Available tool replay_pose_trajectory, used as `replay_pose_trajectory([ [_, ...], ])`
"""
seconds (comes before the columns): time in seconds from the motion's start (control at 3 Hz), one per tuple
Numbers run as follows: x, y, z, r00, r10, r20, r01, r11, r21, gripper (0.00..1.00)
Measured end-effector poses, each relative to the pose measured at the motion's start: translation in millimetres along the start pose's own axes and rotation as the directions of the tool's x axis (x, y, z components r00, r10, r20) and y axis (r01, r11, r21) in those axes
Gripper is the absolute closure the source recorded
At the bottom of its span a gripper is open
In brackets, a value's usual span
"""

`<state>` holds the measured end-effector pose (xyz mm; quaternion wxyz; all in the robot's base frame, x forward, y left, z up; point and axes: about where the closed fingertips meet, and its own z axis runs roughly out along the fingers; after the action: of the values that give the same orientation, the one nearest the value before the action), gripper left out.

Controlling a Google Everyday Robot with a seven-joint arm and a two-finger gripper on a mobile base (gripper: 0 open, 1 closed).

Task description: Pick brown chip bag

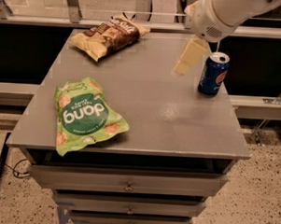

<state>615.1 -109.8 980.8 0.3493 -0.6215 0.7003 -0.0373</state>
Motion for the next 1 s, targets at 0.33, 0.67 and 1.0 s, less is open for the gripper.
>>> replay_pose_trajectory([
  [0.33,-39.0,-28.2,40.2,0.991,0.021,0.132,-0.030,0.9975,0.063,0.00],
  [0.67,-38.9,-27.2,40.1,0.991,0.021,0.130,-0.029,0.9978,0.061,0.00],
  [1.0,-48.3,-27.1,43.9,0.984,0.017,0.176,-0.029,0.9972,0.069,0.00],
])
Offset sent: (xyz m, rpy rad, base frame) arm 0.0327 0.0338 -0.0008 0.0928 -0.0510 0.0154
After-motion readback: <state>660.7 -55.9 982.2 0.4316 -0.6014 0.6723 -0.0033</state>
